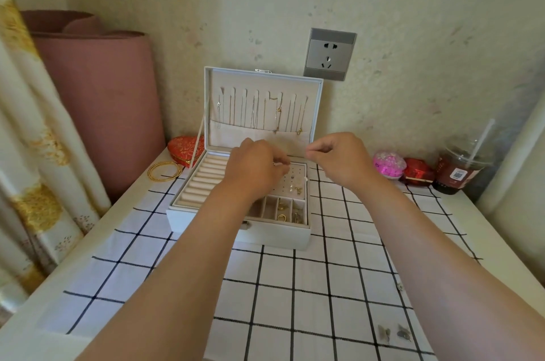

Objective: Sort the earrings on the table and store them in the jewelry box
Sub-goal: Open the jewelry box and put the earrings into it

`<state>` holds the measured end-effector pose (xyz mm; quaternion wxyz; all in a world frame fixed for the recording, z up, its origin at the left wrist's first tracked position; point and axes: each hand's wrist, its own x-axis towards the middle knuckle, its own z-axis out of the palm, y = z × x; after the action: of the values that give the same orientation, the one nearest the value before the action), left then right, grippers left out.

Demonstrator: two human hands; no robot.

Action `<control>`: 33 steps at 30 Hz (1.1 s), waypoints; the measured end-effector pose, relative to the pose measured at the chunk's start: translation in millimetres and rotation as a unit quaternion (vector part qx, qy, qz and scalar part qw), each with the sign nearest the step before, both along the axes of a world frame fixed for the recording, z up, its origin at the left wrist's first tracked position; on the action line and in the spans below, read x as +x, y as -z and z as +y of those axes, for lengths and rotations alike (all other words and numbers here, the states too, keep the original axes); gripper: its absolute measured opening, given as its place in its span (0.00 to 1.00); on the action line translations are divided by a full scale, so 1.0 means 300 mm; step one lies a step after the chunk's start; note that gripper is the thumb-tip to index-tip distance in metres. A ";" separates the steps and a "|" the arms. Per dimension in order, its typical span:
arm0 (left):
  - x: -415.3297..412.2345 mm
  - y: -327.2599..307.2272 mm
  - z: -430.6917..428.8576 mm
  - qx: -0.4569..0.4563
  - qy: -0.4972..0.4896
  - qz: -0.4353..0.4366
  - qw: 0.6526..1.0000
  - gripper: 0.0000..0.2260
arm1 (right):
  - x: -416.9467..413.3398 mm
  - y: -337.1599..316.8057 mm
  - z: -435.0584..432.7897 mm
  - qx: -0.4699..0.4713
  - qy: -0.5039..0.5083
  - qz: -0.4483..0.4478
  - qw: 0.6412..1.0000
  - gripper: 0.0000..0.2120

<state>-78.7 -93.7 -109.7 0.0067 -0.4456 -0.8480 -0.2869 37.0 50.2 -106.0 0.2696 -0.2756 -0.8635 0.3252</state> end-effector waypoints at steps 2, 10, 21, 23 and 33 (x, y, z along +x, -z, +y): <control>0.011 0.010 0.020 -0.031 0.002 0.040 0.999 0.09 | -0.001 0.022 0.012 0.027 0.012 -0.029 0.999 0.03; 0.030 0.035 0.076 -0.058 -0.015 0.109 0.992 0.06 | -0.037 0.066 -0.001 0.153 0.016 -0.109 0.982 0.06; -0.003 -0.028 0.033 0.179 0.003 -0.187 0.966 0.03 | -0.044 0.062 -0.019 0.242 0.004 -0.135 0.961 0.07; 0.002 -0.031 0.023 0.200 0.011 -0.223 0.954 0.04 | -0.044 0.061 -0.019 0.241 0.004 -0.135 0.961 0.07; 0.009 -0.050 -0.002 0.264 0.043 -0.355 0.896 0.03 | -0.038 0.053 0.006 0.270 -0.032 -0.173 0.947 0.08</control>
<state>-76.1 -94.3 -94.6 -0.1899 -0.3322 -0.6670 -0.6392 25.7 52.0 -121.9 0.1703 -0.2165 -0.9607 0.0354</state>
